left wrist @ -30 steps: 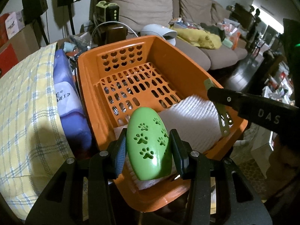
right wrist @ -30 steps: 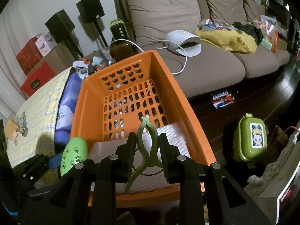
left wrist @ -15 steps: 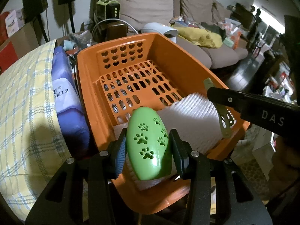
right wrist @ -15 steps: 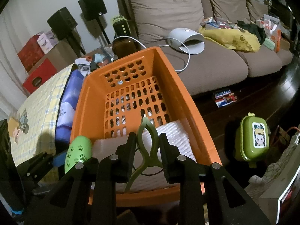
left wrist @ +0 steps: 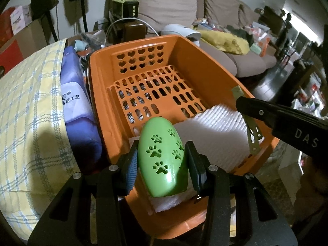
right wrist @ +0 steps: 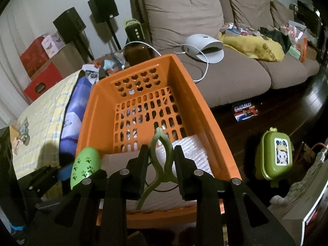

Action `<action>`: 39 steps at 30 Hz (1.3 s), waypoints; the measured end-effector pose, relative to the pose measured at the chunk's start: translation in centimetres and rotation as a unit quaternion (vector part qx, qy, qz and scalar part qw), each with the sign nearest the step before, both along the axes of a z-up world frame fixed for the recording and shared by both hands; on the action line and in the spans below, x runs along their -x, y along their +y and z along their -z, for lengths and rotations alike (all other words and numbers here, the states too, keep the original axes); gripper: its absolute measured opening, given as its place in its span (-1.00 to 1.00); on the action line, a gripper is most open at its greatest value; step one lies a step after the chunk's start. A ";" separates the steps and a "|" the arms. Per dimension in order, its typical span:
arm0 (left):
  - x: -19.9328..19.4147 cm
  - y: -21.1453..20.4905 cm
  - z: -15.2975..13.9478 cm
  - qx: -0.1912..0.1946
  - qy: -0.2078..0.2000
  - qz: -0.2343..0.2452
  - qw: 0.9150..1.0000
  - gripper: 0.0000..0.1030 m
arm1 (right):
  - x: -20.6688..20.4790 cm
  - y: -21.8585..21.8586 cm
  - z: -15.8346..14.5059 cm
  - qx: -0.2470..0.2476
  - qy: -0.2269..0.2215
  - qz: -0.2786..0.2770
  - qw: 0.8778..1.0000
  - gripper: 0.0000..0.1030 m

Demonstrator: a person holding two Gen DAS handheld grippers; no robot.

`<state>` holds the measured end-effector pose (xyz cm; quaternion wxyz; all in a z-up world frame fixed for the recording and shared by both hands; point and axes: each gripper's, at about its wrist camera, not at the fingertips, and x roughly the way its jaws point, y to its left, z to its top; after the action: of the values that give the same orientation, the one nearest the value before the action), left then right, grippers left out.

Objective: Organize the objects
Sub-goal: 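Hold the green case low over the foam sheet with the left gripper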

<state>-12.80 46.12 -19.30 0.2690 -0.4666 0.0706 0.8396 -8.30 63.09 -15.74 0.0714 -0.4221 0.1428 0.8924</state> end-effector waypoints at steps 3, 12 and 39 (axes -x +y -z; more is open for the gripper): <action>0.0 0.1 0.1 0.007 0.002 0.003 1.000 -0.21 | 0.0 0.1 0.0 -0.004 0.003 0.003 1.000 -0.52; 0.2 -0.1 0.4 -0.009 -0.016 0.000 1.000 -0.21 | 0.0 -0.4 -0.2 -0.024 0.025 0.016 0.999 -0.52; 0.6 0.4 0.9 0.001 -0.009 -0.027 1.000 -0.21 | 0.3 -1.2 0.1 -0.056 0.031 0.000 0.998 -0.52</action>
<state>-13.39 46.51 -20.23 0.2466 -0.4763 0.0566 0.8421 -8.61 61.89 -15.84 0.0905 -0.3895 0.0944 0.9117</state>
